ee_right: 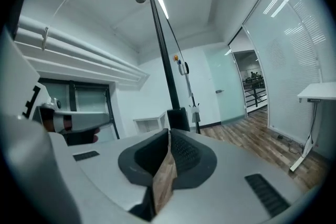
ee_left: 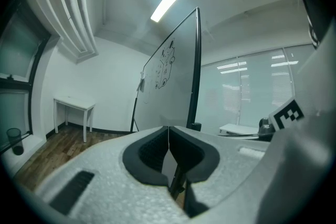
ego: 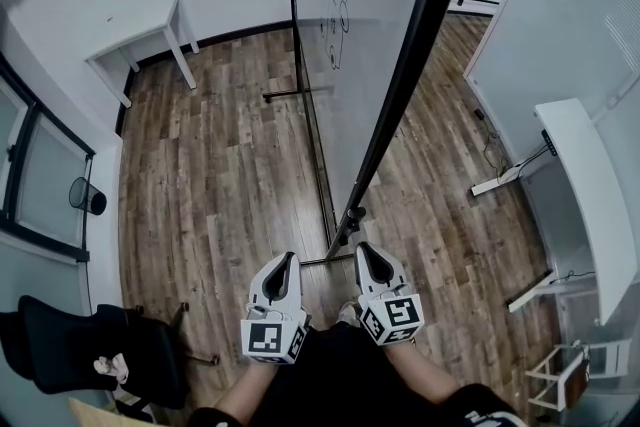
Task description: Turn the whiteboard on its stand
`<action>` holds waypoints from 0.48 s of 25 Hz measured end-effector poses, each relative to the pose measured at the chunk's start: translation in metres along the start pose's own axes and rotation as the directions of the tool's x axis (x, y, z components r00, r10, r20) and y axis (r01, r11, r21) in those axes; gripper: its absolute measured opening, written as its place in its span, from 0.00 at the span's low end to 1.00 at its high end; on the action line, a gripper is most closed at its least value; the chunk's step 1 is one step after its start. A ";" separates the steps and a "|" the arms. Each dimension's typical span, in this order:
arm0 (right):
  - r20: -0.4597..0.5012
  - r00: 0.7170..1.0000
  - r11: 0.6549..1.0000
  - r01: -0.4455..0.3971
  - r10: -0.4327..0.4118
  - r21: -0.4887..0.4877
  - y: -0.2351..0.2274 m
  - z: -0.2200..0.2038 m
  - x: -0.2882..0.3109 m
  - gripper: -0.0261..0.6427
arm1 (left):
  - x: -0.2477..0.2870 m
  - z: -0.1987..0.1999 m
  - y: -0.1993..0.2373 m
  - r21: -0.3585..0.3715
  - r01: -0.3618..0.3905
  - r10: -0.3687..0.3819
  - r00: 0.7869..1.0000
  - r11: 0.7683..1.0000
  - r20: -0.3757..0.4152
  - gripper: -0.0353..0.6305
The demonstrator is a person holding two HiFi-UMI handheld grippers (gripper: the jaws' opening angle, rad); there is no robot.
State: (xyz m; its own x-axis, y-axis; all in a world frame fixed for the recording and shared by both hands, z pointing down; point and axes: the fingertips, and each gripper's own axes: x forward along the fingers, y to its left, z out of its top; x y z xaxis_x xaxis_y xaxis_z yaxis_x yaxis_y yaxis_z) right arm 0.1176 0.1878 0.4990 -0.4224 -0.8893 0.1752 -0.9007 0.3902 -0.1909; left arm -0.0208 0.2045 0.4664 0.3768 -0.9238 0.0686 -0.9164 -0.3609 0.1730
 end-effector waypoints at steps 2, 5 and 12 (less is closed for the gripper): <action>0.013 1.000 1.000 -0.014 0.014 0.006 0.005 0.006 -0.004 0.08 | 0.000 0.000 -0.002 0.004 0.008 -0.008 1.000 1.000 -0.002 0.08; 0.025 0.999 1.000 -0.023 0.023 0.004 0.010 0.011 -0.008 0.08 | 0.001 -0.003 -0.003 -0.005 0.007 -0.007 1.000 1.000 -0.005 0.08; 0.006 1.000 1.000 -0.026 0.026 -0.011 0.010 0.007 -0.006 0.07 | 0.004 -0.004 -0.003 -0.005 0.010 -0.010 1.000 1.000 -0.006 0.08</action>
State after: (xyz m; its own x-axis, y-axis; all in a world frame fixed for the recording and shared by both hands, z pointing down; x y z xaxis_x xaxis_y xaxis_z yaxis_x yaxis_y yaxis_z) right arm 0.1121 0.1949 0.4890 -0.4447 -0.8805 0.1644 -0.8907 0.4153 -0.1850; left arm -0.0158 0.2027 0.4699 0.3867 -0.9194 0.0723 -0.9119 -0.3695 0.1788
